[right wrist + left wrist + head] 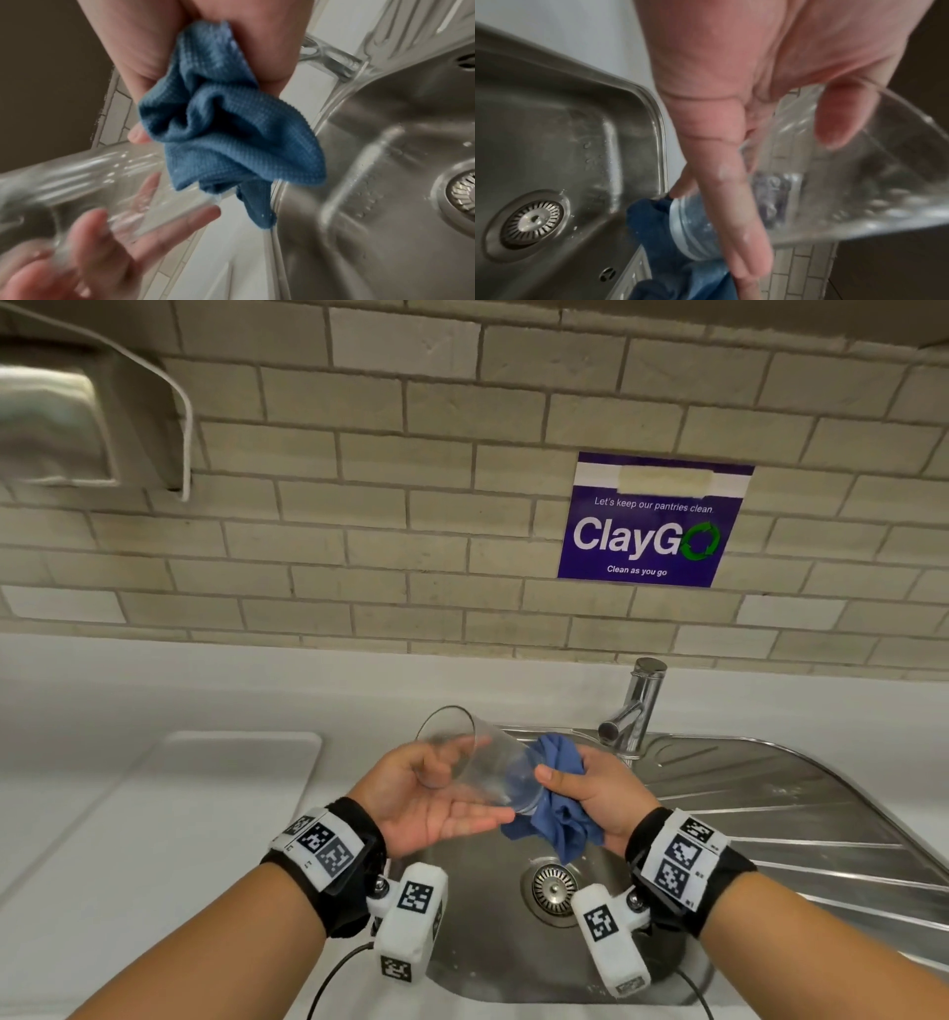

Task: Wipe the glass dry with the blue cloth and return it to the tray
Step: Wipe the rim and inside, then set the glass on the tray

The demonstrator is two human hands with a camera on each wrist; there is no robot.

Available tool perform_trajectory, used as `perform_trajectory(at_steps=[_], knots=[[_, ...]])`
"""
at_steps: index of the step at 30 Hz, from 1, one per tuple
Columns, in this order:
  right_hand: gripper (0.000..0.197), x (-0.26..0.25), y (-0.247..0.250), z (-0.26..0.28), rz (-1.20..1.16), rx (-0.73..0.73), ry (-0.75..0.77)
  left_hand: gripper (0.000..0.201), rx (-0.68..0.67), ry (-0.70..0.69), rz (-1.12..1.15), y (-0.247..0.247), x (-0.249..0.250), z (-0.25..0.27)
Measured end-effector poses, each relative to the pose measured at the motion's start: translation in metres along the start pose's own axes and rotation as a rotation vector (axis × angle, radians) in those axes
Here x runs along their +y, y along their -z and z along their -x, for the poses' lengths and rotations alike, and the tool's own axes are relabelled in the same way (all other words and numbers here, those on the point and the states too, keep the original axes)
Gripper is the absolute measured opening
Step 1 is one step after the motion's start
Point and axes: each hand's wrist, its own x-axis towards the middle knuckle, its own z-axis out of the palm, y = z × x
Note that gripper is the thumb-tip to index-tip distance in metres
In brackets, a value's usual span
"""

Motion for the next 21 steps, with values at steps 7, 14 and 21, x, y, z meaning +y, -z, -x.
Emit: perform_trajectory(at_steps=[7,14,21], knots=[[0.034,-0.01,0.005,0.003,0.146,0.09,0.213,0.043,0.224,-0.09,-0.452,0.017,-0.005,-0.015],[0.026,-0.009,0.009,-0.001,0.192,0.06,0.135,0.057,0.259,-0.251,-0.574,0.021,-0.006,-0.014],[0.022,-0.02,0.011,-0.004,0.108,0.041,0.146,0.069,0.197,-0.255,-0.577,0.021,-0.01,-0.012]])
